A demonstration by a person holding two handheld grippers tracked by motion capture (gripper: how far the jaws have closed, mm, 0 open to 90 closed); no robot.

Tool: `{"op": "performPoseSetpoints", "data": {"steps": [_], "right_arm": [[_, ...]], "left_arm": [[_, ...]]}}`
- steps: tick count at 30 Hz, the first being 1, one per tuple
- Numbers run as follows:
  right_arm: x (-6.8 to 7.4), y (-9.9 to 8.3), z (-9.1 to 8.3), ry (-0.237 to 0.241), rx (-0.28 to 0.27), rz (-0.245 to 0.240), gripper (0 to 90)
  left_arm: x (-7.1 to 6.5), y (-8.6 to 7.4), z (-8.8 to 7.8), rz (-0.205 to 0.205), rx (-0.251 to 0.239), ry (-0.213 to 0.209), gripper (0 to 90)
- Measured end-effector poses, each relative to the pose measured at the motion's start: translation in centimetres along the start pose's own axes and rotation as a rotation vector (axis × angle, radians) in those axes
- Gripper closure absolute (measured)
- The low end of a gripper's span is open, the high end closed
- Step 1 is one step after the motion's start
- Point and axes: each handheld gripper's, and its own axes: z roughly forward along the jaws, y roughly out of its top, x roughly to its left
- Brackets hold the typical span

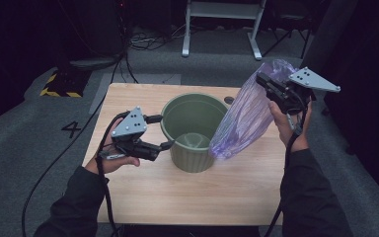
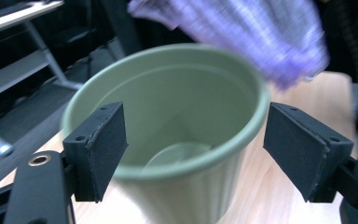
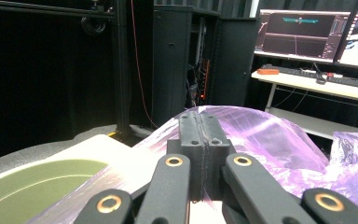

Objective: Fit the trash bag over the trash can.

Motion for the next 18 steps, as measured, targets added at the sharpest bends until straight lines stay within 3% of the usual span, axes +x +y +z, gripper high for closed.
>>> {"op": "performPoseSetpoints", "data": {"steps": [1, 5, 9, 12, 18], "right_arm": [[0.0, 0.0, 0.1, -0.001, 0.000, 0.000, 90.0], [0.2, -0.1, 0.3, 0.002, 0.006, -0.005, 90.0], [0.3, -0.2, 0.4, 0.000, 0.011, -0.007, 90.0], [0.3, -0.2, 0.4, 0.000, 0.011, -0.005, 90.0], [0.4, -0.2, 0.4, 0.000, 0.012, -0.012, 90.0]], "left_arm": [[-0.6, 0.7, 0.7, 0.010, -0.007, -0.034, 20.8], [-2.1, 1.8, 2.4, 0.039, 0.005, -0.086, 20.7], [-3.1, 2.3, 4.0, 0.050, 0.024, -0.120, 20.7], [-4.2, 2.5, 5.7, 0.048, 0.035, -0.175, 20.7], [-5.5, 2.6, 7.5, 0.049, 0.047, -0.215, 19.0]]}}
